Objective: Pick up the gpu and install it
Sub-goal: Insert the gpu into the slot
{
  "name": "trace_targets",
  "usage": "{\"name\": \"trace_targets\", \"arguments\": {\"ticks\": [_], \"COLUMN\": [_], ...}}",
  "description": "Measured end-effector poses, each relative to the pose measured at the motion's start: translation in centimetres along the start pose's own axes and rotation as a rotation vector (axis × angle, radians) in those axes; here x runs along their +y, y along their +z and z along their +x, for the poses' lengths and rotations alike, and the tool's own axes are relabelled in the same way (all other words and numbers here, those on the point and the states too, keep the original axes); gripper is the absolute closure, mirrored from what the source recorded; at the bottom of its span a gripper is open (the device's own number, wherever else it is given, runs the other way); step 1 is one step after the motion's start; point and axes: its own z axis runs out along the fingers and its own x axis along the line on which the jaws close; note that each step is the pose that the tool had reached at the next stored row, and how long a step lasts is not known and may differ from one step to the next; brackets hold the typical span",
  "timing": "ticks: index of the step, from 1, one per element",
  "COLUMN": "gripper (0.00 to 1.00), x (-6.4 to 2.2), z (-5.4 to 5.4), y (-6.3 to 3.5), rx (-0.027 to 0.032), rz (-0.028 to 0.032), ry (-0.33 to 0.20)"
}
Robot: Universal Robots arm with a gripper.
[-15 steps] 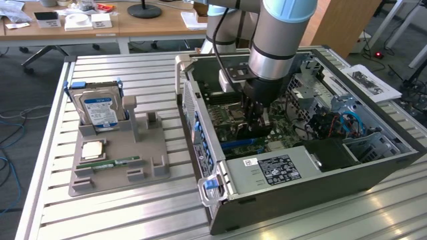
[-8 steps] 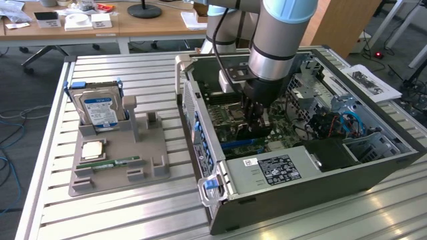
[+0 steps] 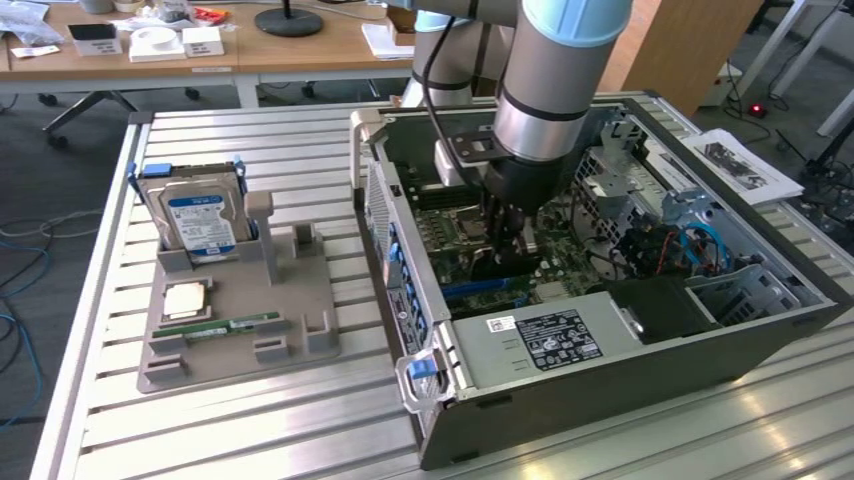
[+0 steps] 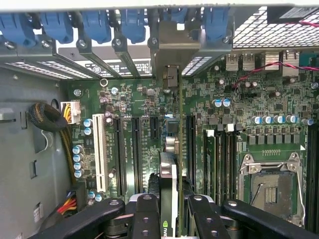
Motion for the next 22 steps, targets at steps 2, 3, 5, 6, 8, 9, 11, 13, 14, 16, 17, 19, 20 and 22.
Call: {"name": "trace_targets", "arguments": {"ticks": [2, 3, 5, 6, 8, 9, 11, 13, 14, 16, 17, 19, 20, 22], "gripper": [0.73, 0.73, 0.73, 0.73, 0.73, 0.73, 0.73, 0.73, 0.73, 0.73, 0.73, 0.73, 0.73, 0.73], "x": [0.05, 0.09, 0.14, 0.17, 0.18, 0.2, 0.25, 0.28, 0.29, 0.3, 0.3, 0.3, 0.31, 0.3], "z": [0.01, 0.01, 0.01, 0.01, 0.0, 0.0, -0.01, -0.02, -0.03, -0.03, -0.03, -0.04, -0.04, -0.04], "y": [0.02, 0.03, 0.05, 0.06, 0.07, 0.08, 0.13, 0.16, 0.18, 0.18, 0.18, 0.19, 0.21, 0.28], "rx": [0.0001, 0.0001, 0.0002, 0.0002, 0.0001, 0.0002, 0.0, 0.0001, 0.0, 0.0002, 0.0002, 0.0001, 0.0, -0.0002], "rz": [0.0, -0.0001, -0.0001, -0.0001, -0.0001, -0.0001, 0.0, -0.0001, -0.0001, -0.0001, -0.0001, 0.0, -0.0001, 0.0001], "ry": [0.0, 0.0, 0.0, 0.0, 0.0, 0.0, 0.0, 0.0, 0.0, 0.0, 0.0, 0.0, 0.0, 0.0]}}
